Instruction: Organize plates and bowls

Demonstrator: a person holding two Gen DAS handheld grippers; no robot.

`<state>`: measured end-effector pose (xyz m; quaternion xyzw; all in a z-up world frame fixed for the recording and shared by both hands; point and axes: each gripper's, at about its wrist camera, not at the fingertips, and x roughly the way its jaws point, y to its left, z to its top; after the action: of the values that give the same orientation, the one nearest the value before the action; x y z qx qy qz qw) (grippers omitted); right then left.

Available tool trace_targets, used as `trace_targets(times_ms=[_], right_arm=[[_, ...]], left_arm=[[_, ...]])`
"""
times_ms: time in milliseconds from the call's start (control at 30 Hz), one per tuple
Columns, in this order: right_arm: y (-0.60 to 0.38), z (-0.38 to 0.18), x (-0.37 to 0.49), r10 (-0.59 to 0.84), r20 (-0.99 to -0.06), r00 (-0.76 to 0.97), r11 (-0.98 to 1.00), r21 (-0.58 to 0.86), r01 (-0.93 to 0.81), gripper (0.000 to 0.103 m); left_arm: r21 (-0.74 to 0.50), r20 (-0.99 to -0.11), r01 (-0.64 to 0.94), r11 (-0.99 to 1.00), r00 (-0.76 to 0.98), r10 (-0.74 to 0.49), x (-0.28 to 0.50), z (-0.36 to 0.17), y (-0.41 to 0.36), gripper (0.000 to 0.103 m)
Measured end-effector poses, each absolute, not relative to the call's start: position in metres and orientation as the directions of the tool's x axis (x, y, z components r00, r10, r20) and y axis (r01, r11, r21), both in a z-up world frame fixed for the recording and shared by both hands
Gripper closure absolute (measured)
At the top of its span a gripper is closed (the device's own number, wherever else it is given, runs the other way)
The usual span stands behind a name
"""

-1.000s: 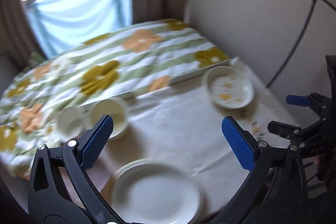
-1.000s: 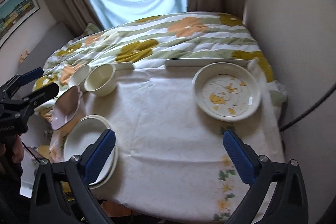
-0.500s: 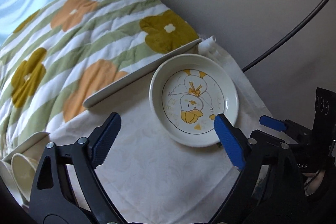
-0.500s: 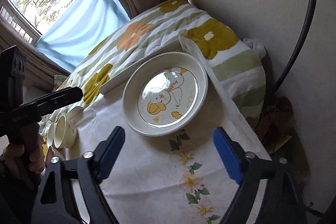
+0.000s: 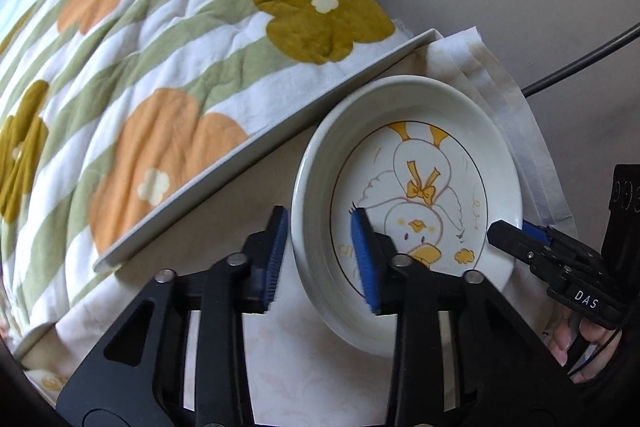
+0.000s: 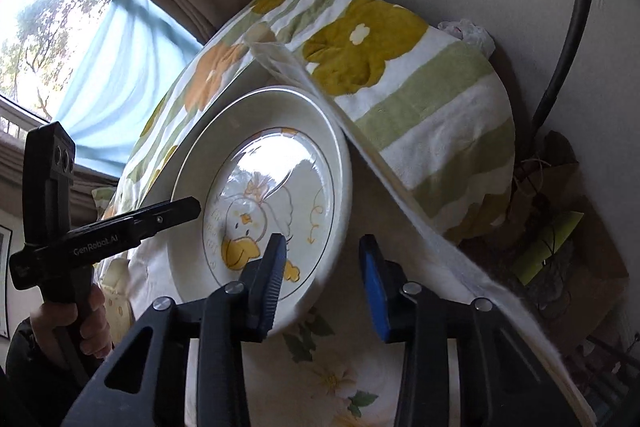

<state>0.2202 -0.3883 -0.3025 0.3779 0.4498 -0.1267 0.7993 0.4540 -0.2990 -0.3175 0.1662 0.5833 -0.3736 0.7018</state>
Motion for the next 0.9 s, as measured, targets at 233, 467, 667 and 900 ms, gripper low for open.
trace_targets(times_ms=[233, 467, 667, 900], right_arm=[[-0.389, -0.306, 0.230, 0.103, -0.830, 0.549, 0.713, 0.446, 0.540, 0.088], [-0.389, -0.305, 0.234, 0.109, -0.837, 0.536, 0.742, 0.427, 0.517, 0.088], [-0.385, -0.290, 0.233, 0.097, -0.820, 0.565, 0.793, 0.406, 0.454, 0.088], [-0.378, -0.250, 0.227, 0.176, -0.765, 0.620, 0.828, 0.456, 0.327, 0.088]], left_arm=[[-0.206, -0.944, 0.714, 0.669, 0.036, -0.328, 0.459, -0.323, -0.300, 0.087], [-0.171, -0.942, 0.712, 0.681, 0.084, -0.324, 0.455, -0.317, -0.298, 0.087], [-0.168, -0.929, 0.694, 0.700, 0.127, -0.349, 0.444, -0.297, -0.286, 0.087], [-0.154, -0.900, 0.634, 0.758, 0.226, -0.373, 0.411, -0.243, -0.244, 0.087]])
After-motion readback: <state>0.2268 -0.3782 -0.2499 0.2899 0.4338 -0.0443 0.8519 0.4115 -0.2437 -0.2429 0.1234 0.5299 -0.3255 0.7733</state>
